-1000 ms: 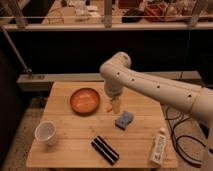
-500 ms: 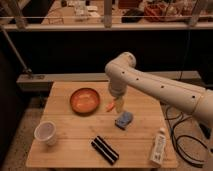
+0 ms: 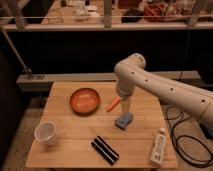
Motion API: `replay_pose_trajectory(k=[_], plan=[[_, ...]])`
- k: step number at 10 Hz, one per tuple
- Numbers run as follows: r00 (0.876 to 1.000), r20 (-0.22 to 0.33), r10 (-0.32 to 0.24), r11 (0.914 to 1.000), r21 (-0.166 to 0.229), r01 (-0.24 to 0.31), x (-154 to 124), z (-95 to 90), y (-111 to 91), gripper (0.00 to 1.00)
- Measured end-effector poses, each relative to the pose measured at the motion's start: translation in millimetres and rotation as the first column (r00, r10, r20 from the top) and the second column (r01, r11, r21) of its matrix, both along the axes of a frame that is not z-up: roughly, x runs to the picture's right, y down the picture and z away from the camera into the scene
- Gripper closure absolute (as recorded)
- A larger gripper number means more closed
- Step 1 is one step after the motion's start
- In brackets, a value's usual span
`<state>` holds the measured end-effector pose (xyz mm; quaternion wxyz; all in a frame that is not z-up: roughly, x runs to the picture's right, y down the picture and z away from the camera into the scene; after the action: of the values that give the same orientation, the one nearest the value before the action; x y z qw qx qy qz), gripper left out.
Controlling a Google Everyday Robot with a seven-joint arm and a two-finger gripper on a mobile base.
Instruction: Move the arm in a circular motion
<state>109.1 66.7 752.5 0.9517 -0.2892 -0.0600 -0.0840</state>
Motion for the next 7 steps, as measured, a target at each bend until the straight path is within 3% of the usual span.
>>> replay_pose_trajectory(k=[2, 7], plan=[[1.0, -0.007, 0.027, 0.9996, -0.007, -0.027, 23, -1.7, 4, 0.2], [0.998, -0.022, 0.057, 0.9982, -0.019, -0.057, 43, -7.4, 14, 0.2]])
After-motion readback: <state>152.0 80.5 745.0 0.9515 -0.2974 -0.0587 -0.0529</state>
